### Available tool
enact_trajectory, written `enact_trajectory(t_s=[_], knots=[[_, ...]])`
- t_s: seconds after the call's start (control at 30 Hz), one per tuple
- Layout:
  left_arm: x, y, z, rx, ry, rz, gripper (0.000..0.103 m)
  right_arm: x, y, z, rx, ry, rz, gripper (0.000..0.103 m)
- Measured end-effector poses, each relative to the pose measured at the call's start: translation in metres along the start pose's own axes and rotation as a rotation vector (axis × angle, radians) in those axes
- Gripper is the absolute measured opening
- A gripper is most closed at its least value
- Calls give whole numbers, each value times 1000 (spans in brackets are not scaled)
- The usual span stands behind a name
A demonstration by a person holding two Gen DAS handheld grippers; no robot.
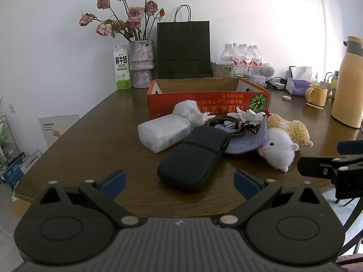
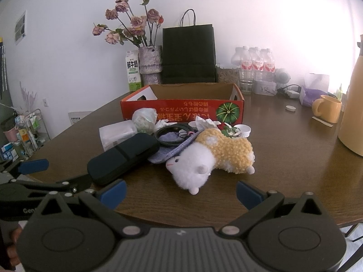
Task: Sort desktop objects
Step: 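Move the right tool to the plush alpaca while the left tool approaches the black case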
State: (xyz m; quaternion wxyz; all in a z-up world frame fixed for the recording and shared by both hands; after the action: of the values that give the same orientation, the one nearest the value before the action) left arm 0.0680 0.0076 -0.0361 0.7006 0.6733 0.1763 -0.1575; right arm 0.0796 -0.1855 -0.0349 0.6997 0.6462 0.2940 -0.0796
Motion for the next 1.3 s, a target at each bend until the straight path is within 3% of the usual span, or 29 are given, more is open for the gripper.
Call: enact_trajectory(t_s=[1.3], knots=[[-7, -1, -6, -6, 10, 2, 103, 0, 1, -2, -8, 3, 5, 103]])
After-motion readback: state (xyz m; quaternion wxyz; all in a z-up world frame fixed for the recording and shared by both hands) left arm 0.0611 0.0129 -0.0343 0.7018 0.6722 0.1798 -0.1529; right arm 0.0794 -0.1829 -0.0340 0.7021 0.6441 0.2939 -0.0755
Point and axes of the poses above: each gripper's, at about its wrist camera, not at the fingertips, and x roughly the way its jaws point, z to its right, y to its top, the point moved 7 cm from there along x, roughly the way its jaws point, and after that the axes turned 5 degrees about -x, right-handed, at the moved point
